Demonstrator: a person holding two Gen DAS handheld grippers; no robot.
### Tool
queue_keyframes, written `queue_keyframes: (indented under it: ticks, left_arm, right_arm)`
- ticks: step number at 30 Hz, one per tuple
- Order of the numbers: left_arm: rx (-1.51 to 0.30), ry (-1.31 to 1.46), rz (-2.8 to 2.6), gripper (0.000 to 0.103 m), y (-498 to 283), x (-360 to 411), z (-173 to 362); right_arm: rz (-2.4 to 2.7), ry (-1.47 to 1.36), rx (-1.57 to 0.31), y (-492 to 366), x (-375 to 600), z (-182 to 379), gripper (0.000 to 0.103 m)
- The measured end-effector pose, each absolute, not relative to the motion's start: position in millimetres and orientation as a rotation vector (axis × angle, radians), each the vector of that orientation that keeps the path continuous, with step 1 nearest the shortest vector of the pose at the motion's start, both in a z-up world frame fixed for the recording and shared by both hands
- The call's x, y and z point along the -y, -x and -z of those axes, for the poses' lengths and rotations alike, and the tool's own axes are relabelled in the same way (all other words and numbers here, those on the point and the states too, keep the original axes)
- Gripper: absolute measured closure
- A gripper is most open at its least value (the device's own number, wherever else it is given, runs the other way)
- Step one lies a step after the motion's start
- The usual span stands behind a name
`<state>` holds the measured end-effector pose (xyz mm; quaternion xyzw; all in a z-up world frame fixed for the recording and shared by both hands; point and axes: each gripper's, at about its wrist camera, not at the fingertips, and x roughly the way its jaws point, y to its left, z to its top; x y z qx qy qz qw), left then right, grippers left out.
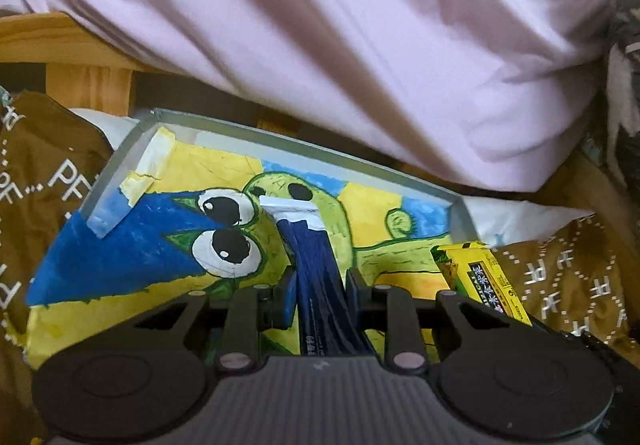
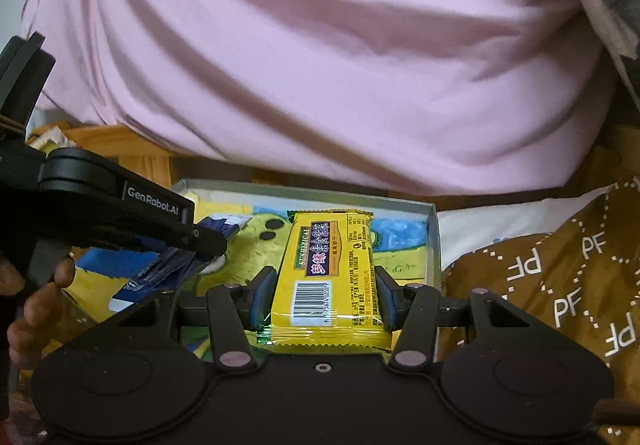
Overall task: Organize snacks
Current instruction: 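Carry navy stick pack and yellow wafer bar with both tools over the grey tray, then open both grippers to drop the snacks into the tray and lift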
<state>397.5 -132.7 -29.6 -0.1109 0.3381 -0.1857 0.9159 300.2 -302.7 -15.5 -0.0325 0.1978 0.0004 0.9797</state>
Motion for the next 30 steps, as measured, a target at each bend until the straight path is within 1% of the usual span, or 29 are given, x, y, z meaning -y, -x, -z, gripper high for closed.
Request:
queue_keyframes:
  ticks: [13,19,21,22,24,25,27,30]
  left_arm:
    - [-0.727,0.186,0.329,0.075,-410,148,58]
    - [-0.746,0.191,0.324,0.071,-410,146,63]
    - [-0.757,0.199,0.33,0.06,-410,144,62]
    - [-0.758,0.201,0.329,0.057,-408,143,61]
    - [-0.752,0.205,0.32,0.044,-405,141,57]
    - [-0.745,0.212,0.318,0.04,-403,139,55]
    - [-0.722,0.232,0.308,0.024,-398,133,48]
    - [-0.668,0.243,0.284,0.011,-387,124,34]
  right_arm:
    - [0.031,0.065,-0.522,-329,314,55,0.05]
    - [0.042,0.069,-0.535,-330,313,61,0.048]
    - [0.043,0.068,-0.529,-330,313,60,0.046]
    - [0.042,0.065,-0.526,-330,313,59,0.043]
    - [0.041,0.06,-0.514,-327,313,55,0.033]
    - [0.042,0.057,-0.506,-326,313,53,0.03]
    - [0.044,0.047,-0.489,-321,314,47,0.023]
    - [0.051,0.033,-0.451,-311,314,36,0.015]
